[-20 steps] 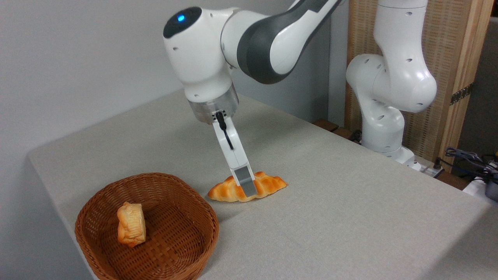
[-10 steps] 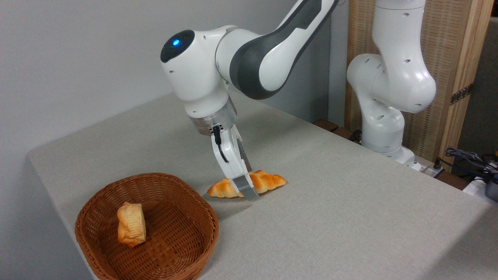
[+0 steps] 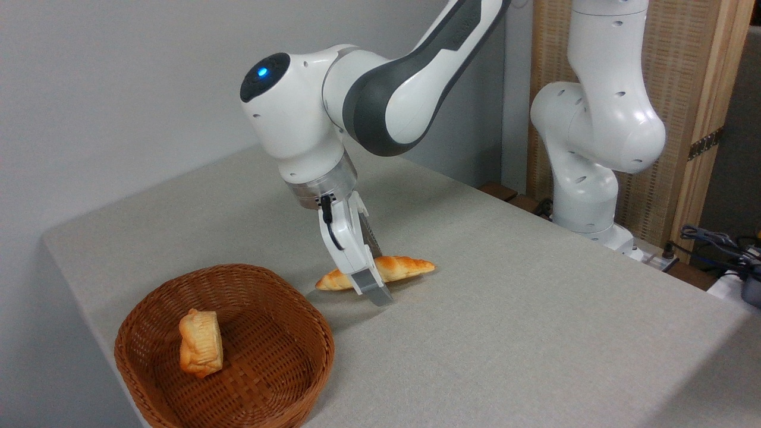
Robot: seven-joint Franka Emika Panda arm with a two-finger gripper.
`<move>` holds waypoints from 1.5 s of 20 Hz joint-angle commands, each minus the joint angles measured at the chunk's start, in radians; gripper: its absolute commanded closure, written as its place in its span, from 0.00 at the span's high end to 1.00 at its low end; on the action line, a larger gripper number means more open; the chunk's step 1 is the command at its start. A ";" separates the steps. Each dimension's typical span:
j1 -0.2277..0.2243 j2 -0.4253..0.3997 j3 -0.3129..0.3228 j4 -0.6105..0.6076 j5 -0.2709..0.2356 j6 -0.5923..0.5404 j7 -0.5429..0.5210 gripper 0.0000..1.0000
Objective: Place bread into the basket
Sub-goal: 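Close the gripper fingers around the middle of the braided loaf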
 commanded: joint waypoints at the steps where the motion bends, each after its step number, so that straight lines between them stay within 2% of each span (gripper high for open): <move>1: -0.018 0.001 0.008 0.005 0.000 0.007 0.005 0.63; 3: -0.019 0.001 0.008 0.005 0.000 0.007 0.004 0.45; 4: -0.021 0.001 0.008 0.005 0.000 0.007 0.002 0.43; 30: -0.029 -0.014 0.009 0.014 0.000 -0.013 -0.052 0.44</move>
